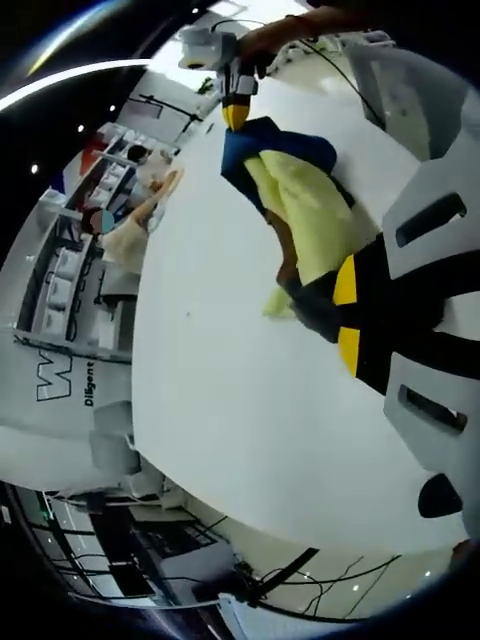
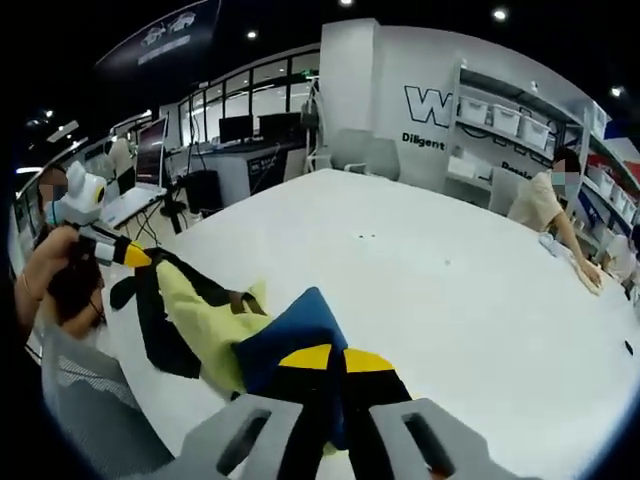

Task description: Fold the garment on the visible template until the final outline fits inside the template.

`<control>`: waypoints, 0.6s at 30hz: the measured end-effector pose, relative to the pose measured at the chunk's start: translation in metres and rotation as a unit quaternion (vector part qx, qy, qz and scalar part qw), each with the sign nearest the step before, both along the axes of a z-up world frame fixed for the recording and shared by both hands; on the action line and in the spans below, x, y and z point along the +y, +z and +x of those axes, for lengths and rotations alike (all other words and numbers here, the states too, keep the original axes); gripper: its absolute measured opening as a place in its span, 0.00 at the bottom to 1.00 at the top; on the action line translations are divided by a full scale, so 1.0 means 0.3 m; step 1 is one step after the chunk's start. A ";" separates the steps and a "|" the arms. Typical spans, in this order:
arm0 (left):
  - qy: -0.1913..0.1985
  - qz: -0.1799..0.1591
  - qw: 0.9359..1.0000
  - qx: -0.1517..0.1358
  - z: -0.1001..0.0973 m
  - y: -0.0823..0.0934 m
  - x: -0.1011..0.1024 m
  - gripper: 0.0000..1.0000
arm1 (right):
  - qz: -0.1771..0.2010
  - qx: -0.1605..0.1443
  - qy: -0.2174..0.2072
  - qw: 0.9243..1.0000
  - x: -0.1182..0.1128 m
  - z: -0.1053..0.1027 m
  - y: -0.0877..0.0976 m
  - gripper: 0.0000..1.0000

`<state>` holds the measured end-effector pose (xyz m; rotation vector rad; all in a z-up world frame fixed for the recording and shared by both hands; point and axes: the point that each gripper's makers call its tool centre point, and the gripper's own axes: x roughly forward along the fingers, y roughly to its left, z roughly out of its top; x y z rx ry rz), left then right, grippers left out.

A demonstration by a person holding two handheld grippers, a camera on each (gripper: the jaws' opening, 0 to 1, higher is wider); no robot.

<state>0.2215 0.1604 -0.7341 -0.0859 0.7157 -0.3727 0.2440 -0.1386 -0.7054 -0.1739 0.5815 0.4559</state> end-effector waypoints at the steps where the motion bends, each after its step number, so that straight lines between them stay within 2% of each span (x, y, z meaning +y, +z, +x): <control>1: 0.000 -0.001 1.000 -0.001 0.000 0.003 0.001 0.01 | -0.002 -0.002 0.001 1.000 0.001 -0.001 0.005 0.00; 6: -0.004 0.007 1.000 -0.002 -0.010 0.032 0.008 0.00 | -0.007 -0.007 -0.003 1.000 -0.010 0.002 0.030 0.00; 8: -0.005 0.018 1.000 -0.019 -0.007 0.072 0.018 0.00 | -0.005 -0.012 -0.005 1.000 -0.016 0.003 0.046 0.00; 9: -0.009 0.016 0.999 -0.031 -0.005 0.111 0.021 0.00 | -0.002 -0.020 -0.004 1.000 -0.015 0.004 0.072 0.00; 18: -0.003 0.002 0.998 -0.059 0.022 0.183 0.035 0.00 | -0.004 -0.050 0.010 0.999 -0.005 0.021 0.142 0.00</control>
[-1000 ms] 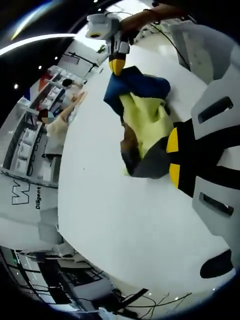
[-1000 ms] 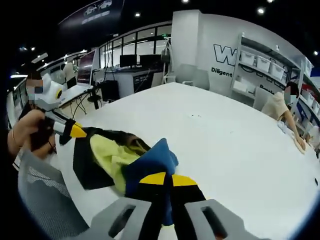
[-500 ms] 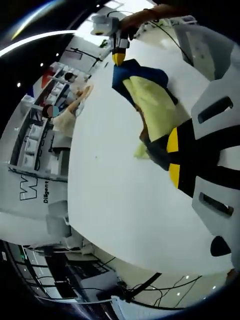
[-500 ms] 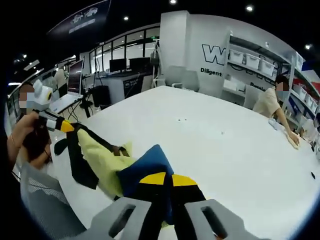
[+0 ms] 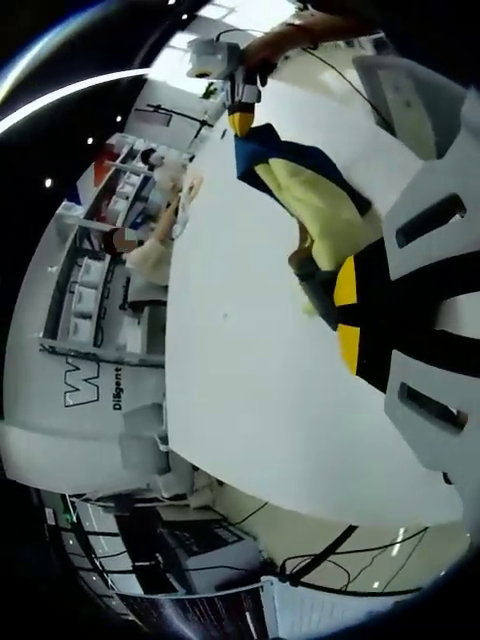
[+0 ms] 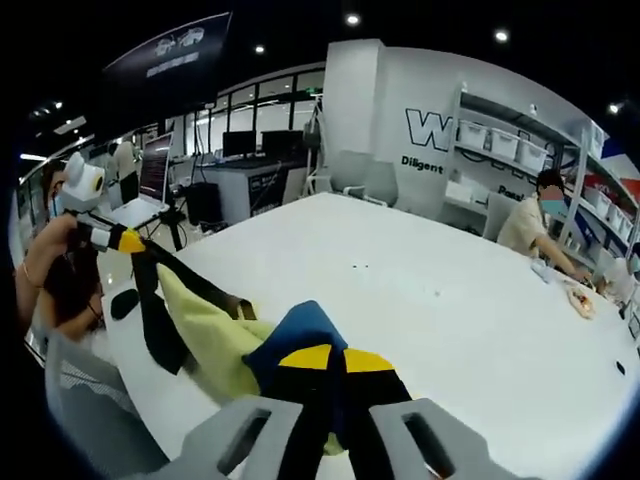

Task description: Fold the garment on the visible template until the final outline fits inside the template.

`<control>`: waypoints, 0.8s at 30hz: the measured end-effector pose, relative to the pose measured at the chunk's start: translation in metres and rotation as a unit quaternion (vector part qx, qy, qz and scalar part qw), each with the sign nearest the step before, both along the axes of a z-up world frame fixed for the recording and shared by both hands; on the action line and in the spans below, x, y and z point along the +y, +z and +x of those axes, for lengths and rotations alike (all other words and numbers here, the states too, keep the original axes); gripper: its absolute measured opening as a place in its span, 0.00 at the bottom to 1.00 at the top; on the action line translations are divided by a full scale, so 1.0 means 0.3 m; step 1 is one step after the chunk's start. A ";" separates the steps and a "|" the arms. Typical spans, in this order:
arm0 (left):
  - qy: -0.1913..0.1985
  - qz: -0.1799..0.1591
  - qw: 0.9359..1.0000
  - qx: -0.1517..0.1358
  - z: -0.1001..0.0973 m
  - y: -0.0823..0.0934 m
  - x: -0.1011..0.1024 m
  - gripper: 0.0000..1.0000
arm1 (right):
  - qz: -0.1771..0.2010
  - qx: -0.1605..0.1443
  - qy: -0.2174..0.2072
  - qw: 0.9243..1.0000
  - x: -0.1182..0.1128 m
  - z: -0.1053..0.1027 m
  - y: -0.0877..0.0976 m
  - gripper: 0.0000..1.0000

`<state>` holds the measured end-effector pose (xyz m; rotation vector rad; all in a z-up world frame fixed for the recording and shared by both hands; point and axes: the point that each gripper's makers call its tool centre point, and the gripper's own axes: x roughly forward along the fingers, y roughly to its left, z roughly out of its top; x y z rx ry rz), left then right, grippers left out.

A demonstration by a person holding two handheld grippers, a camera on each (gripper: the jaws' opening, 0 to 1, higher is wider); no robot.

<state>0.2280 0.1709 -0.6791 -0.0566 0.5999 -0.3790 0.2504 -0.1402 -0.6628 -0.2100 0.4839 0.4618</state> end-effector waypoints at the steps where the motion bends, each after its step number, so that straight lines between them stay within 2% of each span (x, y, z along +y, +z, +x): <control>1: 0.005 0.002 1.000 -0.006 0.010 0.005 0.007 0.00 | 0.000 -0.003 0.001 1.000 -0.002 0.003 0.002 0.00; 5: 0.016 0.009 1.000 -0.022 0.050 0.012 0.027 0.00 | 0.011 -0.002 -0.008 1.000 -0.015 0.025 -0.013 0.00; 8: 0.018 0.011 1.000 -0.021 0.085 0.002 0.028 0.00 | 0.028 0.010 -0.015 0.999 -0.018 0.037 -0.031 0.00; 11: 0.022 0.018 0.999 -0.020 0.110 -0.010 0.032 0.00 | 0.033 0.009 -0.018 0.999 -0.022 0.047 -0.035 0.00; 16: 0.027 0.016 0.999 -0.042 0.178 0.018 0.040 0.00 | 0.038 -0.014 -0.012 0.999 -0.026 0.085 -0.014 0.00; 19: 0.034 0.020 0.998 -0.058 0.216 0.036 0.051 0.00 | 0.039 -0.045 -0.009 0.998 -0.026 0.119 0.018 0.00; 20: 0.037 0.021 0.997 -0.062 0.230 0.034 0.056 0.00 | 0.041 -0.047 -0.013 0.998 -0.031 0.129 0.015 0.00; 22: 0.047 0.032 0.996 -0.064 0.264 0.006 0.075 0.00 | 0.043 -0.049 -0.017 0.998 -0.038 0.149 -0.001 0.00; 23: 0.058 0.033 0.997 -0.041 0.272 -0.033 0.088 0.00 | 0.045 -0.045 -0.020 0.998 -0.043 0.160 -0.019 0.00; 24: 0.058 0.038 0.997 -0.038 0.288 -0.059 0.093 0.00 | 0.048 -0.015 -0.025 0.998 -0.048 0.163 -0.074 0.00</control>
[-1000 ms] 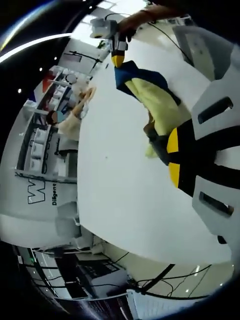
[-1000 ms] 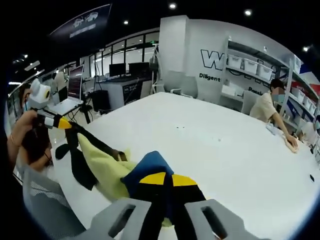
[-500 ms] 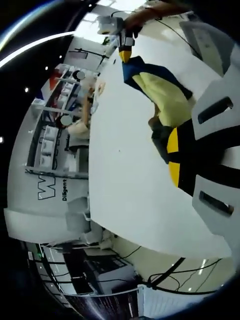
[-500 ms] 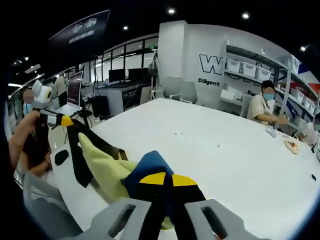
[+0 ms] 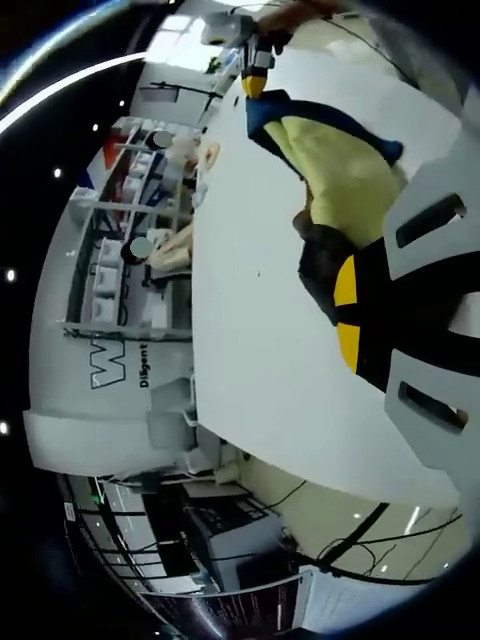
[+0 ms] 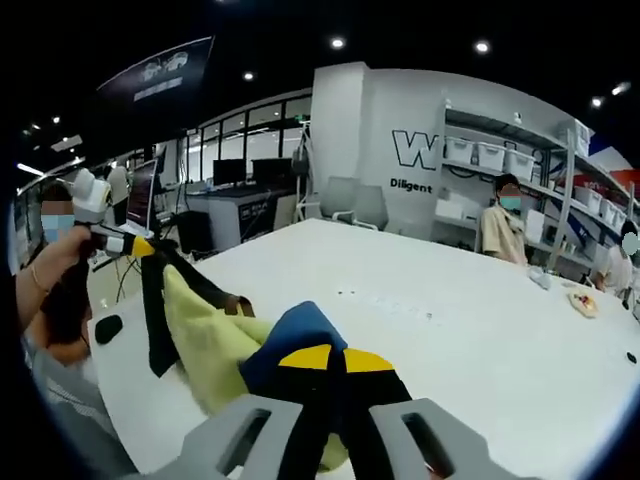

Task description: Fold the garment on the visible template until the final outline fits inside the template.

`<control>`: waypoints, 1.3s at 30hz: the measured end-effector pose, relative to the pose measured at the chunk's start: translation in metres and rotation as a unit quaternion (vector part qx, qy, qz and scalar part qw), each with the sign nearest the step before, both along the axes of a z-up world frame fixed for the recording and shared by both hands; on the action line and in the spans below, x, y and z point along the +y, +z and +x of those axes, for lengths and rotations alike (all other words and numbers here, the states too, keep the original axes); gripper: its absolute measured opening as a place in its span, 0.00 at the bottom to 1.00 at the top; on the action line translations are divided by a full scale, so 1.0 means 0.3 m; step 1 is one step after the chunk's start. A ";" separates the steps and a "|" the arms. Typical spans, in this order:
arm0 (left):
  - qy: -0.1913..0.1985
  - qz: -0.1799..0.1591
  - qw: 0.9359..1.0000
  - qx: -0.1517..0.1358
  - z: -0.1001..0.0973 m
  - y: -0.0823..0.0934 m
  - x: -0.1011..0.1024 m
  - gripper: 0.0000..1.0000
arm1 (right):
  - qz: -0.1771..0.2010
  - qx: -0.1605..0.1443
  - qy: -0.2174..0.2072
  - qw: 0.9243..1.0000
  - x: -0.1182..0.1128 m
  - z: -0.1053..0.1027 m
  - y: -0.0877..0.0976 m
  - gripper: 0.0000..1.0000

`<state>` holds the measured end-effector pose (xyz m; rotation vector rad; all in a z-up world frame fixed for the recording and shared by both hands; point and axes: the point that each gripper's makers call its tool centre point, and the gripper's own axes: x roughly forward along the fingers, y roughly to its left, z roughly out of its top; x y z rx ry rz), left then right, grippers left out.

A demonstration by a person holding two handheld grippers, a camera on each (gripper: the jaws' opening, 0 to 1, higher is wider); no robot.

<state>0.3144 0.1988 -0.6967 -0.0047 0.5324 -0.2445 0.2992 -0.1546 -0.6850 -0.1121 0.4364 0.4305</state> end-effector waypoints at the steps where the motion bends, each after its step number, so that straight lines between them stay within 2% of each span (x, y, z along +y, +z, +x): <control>1: 0.001 0.003 1.000 0.003 0.016 -0.026 0.002 0.00 | 0.003 0.010 0.000 1.000 -0.001 0.007 -0.032 0.00; 3: 0.002 0.007 1.000 0.024 0.032 -0.085 0.006 0.00 | 0.014 0.038 0.000 0.999 -0.001 0.009 -0.099 0.00; 4: 0.004 0.001 0.999 0.052 0.027 -0.130 0.000 0.00 | 0.021 0.051 -0.009 0.998 -0.006 0.013 -0.129 0.00; 5: 0.003 0.001 0.998 0.055 0.036 -0.147 -0.003 0.00 | 0.024 0.075 -0.010 0.997 -0.009 0.010 -0.179 0.00; 6: 0.002 0.002 0.999 0.052 0.046 -0.161 -0.007 0.00 | 0.026 0.081 -0.009 0.996 -0.008 0.014 -0.204 0.00; 7: 0.002 0.003 0.998 0.064 0.048 -0.194 -0.010 0.00 | 0.030 0.099 -0.014 0.995 -0.012 0.012 -0.244 0.00; 8: 0.006 0.004 0.996 0.092 0.035 -0.232 -0.008 0.00 | 0.025 0.129 -0.020 0.991 -0.018 -0.004 -0.283 0.00; 9: 0.008 0.005 0.995 0.095 0.034 -0.240 -0.006 0.00 | 0.022 0.130 -0.020 0.991 -0.020 -0.004 -0.288 0.00; 10: 0.007 0.015 0.993 0.120 0.022 -0.282 0.000 0.00 | 0.013 0.128 -0.017 0.992 -0.025 -0.003 -0.308 0.00; 11: 0.011 0.015 0.991 0.132 0.013 -0.300 0.002 0.00 | 0.007 0.158 -0.019 0.987 -0.032 -0.027 -0.340 0.00; 14: 0.017 0.012 0.988 0.150 0.002 -0.344 0.008 0.00 | 0.006 0.178 -0.018 0.984 -0.041 -0.046 -0.381 0.00; 22: 0.013 0.040 0.977 0.208 -0.028 -0.452 0.021 0.00 | -0.007 0.207 -0.016 0.978 -0.045 -0.071 -0.448 0.00; 30: 0.012 0.043 0.972 0.229 -0.038 -0.503 0.019 0.00 | -0.039 0.232 -0.017 0.972 -0.065 -0.073 -0.540 0.00; 39: 0.005 0.052 0.969 0.242 -0.045 -0.546 0.011 0.00 | -0.055 0.238 -0.025 0.969 -0.080 -0.067 -0.576 0.00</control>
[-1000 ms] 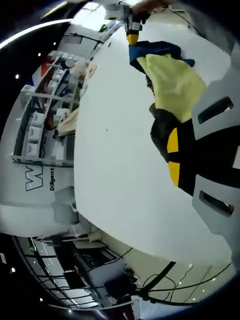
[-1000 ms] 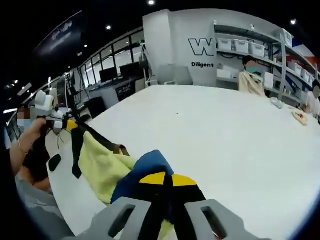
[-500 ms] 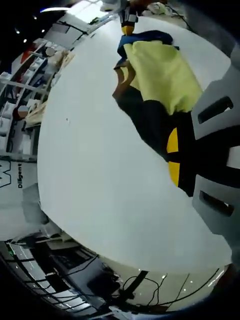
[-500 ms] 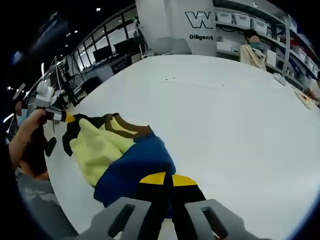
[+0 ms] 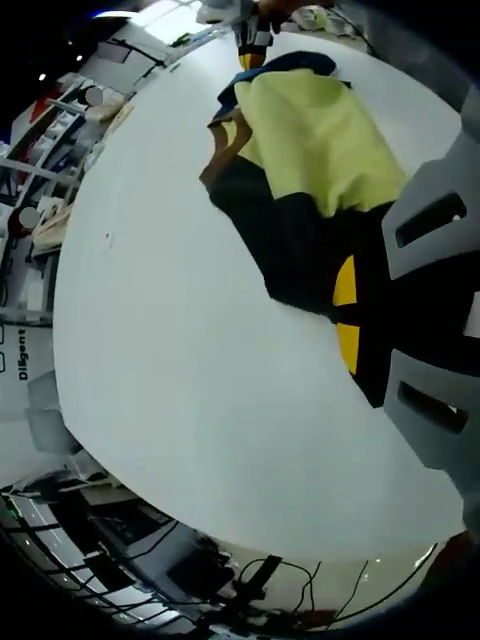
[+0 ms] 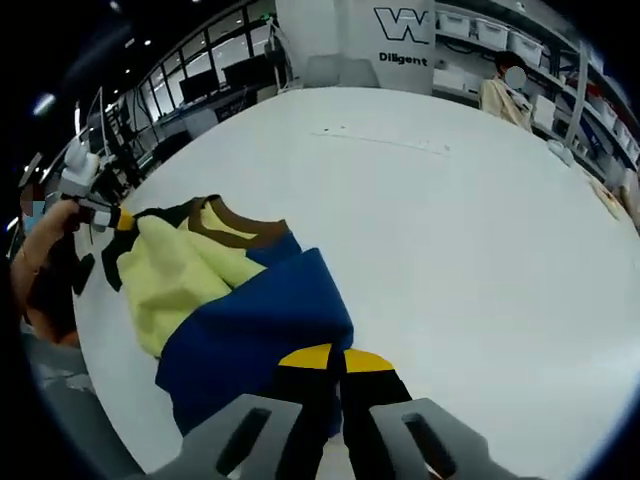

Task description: Fold the garment on the visible template until the final outline fits inside the template.

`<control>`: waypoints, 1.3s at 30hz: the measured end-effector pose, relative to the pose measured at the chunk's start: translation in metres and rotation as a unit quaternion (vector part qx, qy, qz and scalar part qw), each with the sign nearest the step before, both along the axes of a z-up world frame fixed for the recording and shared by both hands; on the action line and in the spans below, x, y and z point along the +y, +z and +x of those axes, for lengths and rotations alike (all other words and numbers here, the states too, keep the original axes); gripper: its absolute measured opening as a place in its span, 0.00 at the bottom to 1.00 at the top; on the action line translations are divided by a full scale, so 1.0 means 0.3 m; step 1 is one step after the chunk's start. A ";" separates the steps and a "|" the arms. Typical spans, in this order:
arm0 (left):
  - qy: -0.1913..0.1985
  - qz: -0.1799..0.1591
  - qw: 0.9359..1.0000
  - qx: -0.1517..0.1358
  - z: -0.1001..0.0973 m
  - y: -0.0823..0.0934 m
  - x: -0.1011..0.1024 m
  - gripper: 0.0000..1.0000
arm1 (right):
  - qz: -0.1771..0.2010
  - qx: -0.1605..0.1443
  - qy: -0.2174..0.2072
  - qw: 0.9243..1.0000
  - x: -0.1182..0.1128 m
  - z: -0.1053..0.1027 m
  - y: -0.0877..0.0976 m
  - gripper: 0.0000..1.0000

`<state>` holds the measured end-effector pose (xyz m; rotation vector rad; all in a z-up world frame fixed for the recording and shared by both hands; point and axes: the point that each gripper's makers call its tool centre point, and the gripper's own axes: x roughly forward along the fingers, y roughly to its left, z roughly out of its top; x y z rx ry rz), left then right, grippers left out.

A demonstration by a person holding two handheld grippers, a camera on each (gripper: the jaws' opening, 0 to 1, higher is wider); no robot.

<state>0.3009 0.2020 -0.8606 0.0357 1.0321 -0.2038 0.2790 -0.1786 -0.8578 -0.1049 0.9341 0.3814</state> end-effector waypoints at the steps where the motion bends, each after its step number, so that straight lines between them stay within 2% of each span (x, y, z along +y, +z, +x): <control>1: 0.000 0.001 1.000 -0.001 0.001 0.000 0.001 0.00 | -0.002 0.005 -0.001 1.000 -0.002 -0.005 -0.008 0.00; 5: -0.001 -0.002 1.000 -0.001 0.006 0.002 -0.001 0.00 | 0.003 0.022 -0.015 1.000 -0.007 -0.022 -0.046 0.00; 7: -0.001 -0.003 1.000 0.000 0.005 0.001 -0.002 0.01 | 0.009 0.016 -0.022 1.000 -0.002 -0.014 -0.034 0.00; 9: -0.002 -0.001 1.000 -0.001 0.005 0.001 -0.002 0.02 | 0.012 0.022 -0.026 0.999 0.003 -0.013 -0.034 0.00; 12: -0.004 0.018 1.000 -0.007 0.009 0.007 0.011 0.13 | 0.011 0.029 -0.025 0.999 0.008 -0.021 -0.032 0.00; 15: -0.003 0.029 1.000 -0.007 0.001 0.017 0.025 0.24 | 0.012 0.015 -0.024 1.000 0.002 -0.025 -0.007 0.00; 18: 0.000 0.027 1.000 -0.014 -0.007 0.043 0.033 0.36 | 0.014 -0.002 -0.026 1.000 -0.003 -0.022 0.024 0.09; 22: -0.005 0.021 0.999 -0.025 -0.009 0.079 0.021 0.44 | 0.024 -0.036 -0.022 0.999 -0.001 -0.002 0.082 0.14; 24: -0.008 0.002 0.999 -0.036 0.000 0.101 0.003 0.49 | 0.038 -0.048 -0.023 0.998 0.011 0.011 0.113 0.24; 26: -0.016 -0.005 0.999 -0.051 0.014 0.130 -0.011 0.52 | 0.044 -0.058 -0.023 0.997 0.022 0.022 0.137 0.35; 28: -0.022 -0.009 0.998 -0.062 0.027 0.155 -0.024 0.54 | 0.045 -0.068 -0.021 0.996 0.029 0.033 0.156 0.42; 31: -0.036 -0.019 0.995 -0.087 0.066 0.203 -0.054 0.59 | 0.054 -0.074 -0.023 0.996 0.039 0.053 0.168 0.52; 34: -0.042 -0.018 0.993 -0.107 0.101 0.231 -0.070 0.64 | 0.063 -0.073 -0.023 0.995 0.049 0.062 0.169 0.58; 37: -0.050 -0.016 0.991 -0.124 0.130 0.246 -0.084 0.70 | 0.071 -0.065 -0.019 0.995 0.066 0.062 0.162 0.67; 39: -0.050 -0.022 0.991 -0.124 0.135 0.246 -0.092 0.71 | 0.091 -0.054 -0.018 0.994 0.089 0.065 0.157 0.71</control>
